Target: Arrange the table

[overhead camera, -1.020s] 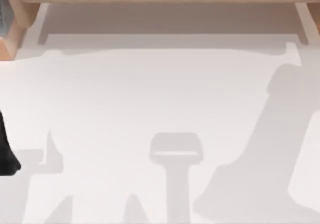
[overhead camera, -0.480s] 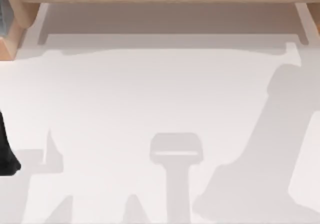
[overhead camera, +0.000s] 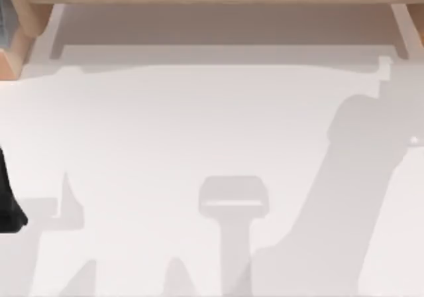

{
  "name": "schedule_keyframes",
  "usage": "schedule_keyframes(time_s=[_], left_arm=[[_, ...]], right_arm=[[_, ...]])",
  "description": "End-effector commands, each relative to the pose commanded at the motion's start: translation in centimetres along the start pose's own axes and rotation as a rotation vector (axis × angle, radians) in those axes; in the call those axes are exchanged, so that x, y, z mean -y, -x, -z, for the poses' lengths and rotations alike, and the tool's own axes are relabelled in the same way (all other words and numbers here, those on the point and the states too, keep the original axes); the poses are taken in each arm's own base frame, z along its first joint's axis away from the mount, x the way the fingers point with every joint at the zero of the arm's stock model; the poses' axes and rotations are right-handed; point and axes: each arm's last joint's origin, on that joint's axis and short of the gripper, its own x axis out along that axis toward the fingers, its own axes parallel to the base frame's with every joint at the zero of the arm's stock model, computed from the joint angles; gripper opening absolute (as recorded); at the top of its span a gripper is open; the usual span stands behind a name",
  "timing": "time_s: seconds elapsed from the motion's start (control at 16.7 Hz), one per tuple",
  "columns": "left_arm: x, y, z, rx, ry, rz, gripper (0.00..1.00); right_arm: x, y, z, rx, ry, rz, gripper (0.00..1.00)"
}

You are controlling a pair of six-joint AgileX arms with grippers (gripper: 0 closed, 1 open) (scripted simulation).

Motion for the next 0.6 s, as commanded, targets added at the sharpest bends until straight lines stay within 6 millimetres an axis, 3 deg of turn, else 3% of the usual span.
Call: schedule_keyframes(time_s=[0.36, 0.6], left_arm=[[0.0, 0.0, 0.0, 0.0, 0.0, 0.0, 1.0], [0.0, 0.0, 0.0, 0.0, 0.0, 0.0, 1.0]], right_arm=[[1.5, 8.8, 2.8, 0.217, 0.166, 0.036, 0.0], [4.3, 11.6, 6.7, 0.281, 0.243, 0.089, 0.0]])
